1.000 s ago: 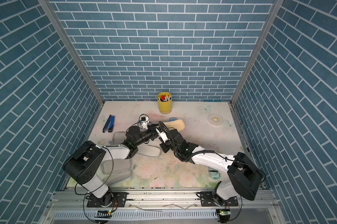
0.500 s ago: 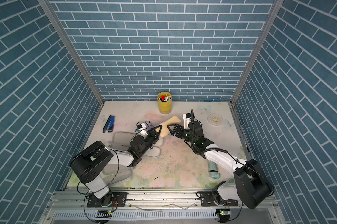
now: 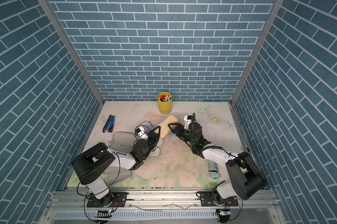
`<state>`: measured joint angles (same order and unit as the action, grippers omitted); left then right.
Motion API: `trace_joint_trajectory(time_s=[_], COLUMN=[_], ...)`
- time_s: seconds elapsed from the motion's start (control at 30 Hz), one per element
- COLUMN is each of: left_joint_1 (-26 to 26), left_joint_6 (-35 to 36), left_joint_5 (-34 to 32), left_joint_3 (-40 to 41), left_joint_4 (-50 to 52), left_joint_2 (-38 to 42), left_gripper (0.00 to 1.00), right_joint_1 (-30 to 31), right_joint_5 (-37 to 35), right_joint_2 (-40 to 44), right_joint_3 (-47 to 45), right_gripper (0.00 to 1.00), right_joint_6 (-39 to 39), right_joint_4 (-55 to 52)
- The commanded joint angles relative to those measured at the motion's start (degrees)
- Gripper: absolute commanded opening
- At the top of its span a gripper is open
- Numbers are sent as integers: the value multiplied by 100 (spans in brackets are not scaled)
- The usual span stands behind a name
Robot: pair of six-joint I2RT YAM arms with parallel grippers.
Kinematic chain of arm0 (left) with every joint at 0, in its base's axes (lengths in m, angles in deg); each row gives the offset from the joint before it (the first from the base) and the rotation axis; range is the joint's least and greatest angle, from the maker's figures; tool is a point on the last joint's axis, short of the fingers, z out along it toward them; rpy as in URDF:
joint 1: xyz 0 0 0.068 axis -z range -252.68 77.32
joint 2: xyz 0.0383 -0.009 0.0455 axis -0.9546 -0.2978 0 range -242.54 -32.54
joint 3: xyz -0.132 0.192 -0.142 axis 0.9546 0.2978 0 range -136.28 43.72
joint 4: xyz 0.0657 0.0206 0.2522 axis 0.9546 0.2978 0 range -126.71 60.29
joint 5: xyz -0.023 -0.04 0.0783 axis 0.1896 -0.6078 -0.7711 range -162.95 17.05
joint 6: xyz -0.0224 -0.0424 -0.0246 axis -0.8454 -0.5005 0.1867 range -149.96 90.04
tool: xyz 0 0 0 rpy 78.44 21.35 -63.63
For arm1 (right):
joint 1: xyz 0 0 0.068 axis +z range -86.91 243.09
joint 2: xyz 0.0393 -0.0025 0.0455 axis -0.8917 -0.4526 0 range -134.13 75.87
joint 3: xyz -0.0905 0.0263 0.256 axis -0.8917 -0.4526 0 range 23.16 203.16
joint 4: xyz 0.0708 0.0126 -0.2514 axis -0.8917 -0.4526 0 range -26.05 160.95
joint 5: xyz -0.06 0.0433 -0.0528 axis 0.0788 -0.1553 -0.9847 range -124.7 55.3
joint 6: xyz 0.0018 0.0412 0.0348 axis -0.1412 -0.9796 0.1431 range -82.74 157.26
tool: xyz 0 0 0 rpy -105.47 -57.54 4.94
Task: Put umbrellas into zippered umbrella sleeves
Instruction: Adjust the umbrella sleeve.
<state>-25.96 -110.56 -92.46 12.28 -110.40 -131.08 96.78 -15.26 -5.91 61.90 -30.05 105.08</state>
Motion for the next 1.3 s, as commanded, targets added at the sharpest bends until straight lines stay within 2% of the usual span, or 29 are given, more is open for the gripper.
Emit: trace_joint_trajectory(time_s=[0.0, 0.2, 0.33, 0.4, 0.43, 0.5, 0.57, 0.63, 0.73, 0.8, 0.87, 0.97, 1.07, 1.27], left_joint_1=[64, 231, 312, 225, 134, -81, -535, -1028, -1603, -1728, -1779, -1817, -1820, -1771], left_joint_6=[72, -69, -54, -15, 0, 24, 58, 299, 1579, 2661, 3417, 3863, 3972, 3431], left_joint_5=[-53, 101, 249, 646, 1061, 1782, 2806, 3754, 4982, 5344, 5694, 6259, 6544, 6799], left_joint_3=[-189, -514, -550, -553, -589, -552, -398, -287, -670, -1218, -1727, -2203, -2444, -2315], left_joint_4=[-682, -682, -686, -642, -541, -301, 236, 1031, 3307, 4894, 5923, 6478, 6687, 5723], left_joint_2=[168, -18, -31, -26, -17, 69, 327, 712, 1394, 1701, 1776, 1570, 1359, 1207], left_gripper=[12, 13, 21, 28, 33, 45, 62, 71, 79, 82, 85, 85, 85, 80], right_joint_1=[8, 6, 8, -23, -57, -190, -403, -605, -682, -680, -664, -605, -369, -64], right_joint_5=[15, 184, 358, 369, 452, 690, 1129, 1761, 2386, 2636, 2778, 3026, 3178, 3325], right_joint_2=[52, -348, -602, -574, -554, -495, -402, -308, -34, 51, 101, 101, 17, -197], right_joint_3=[-21, 192, 275, 279, 299, 391, 465, 593, 1106, 1454, 1699, 1814, 1976, 2299], right_gripper=[70, 67, 47, 37, 33, 26, 23, 22, 21, 21, 21, 21, 23, 24], right_joint_6=[-290, -321, -437, -342, -247, -110, 74, 468, 2001, 2888, 3465, 3589, 3739, 3992], right_joint_4=[-89, 877, 1704, 1704, 1664, 1407, 1089, 467, -1757, -2909, -3662, -3746, -3837, -4079])
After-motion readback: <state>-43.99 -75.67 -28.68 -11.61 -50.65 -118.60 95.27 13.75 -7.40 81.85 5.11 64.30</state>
